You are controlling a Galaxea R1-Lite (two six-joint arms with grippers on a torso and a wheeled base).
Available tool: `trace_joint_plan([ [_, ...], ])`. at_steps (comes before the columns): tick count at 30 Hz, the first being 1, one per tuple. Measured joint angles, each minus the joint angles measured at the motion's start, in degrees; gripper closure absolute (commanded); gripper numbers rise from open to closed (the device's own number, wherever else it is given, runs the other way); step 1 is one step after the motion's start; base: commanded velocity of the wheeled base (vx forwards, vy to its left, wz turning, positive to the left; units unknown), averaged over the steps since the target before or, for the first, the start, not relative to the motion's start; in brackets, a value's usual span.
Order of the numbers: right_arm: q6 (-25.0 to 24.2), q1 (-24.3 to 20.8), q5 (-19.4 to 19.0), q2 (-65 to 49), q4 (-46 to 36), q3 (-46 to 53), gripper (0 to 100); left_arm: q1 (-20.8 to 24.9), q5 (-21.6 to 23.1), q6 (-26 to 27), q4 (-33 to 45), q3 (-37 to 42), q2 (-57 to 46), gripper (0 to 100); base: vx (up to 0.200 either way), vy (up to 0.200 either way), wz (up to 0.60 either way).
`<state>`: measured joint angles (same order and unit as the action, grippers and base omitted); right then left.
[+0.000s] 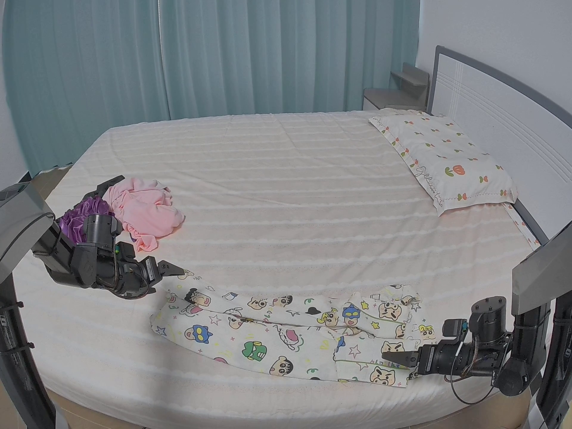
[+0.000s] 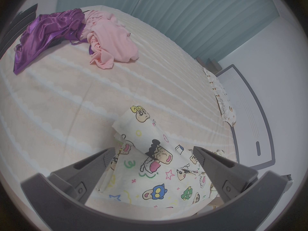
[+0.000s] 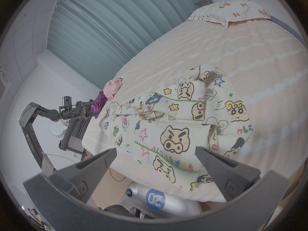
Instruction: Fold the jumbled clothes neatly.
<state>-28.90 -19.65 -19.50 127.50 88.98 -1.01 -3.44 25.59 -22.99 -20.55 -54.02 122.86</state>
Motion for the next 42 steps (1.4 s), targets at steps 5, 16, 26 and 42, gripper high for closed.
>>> trace_joint_plan([
  [5,0.0,0.0,0.0,0.0,0.0,0.0,0,-0.1,-0.4,0.0,0.0,-1.1,0.4,0,0.0,0.12,0.0],
  [16,0.0,0.0,0.0,0.0,0.0,0.0,0,0.8,-0.7,-0.1,0.1,-2.0,1.3,0,0.018,0.0,0.0],
  [26,0.0,0.0,0.0,-0.1,0.0,0.0,0,2.1,-0.5,0.3,0.0,-2.0,1.5,0,0.1,0.0,0.0],
  [42,0.4,-0.1,0.0,-0.1,0.0,0.0,0,6.9,-0.2,5.0,-1.3,-4.3,7.1,0,0.0,0.0,0.0],
])
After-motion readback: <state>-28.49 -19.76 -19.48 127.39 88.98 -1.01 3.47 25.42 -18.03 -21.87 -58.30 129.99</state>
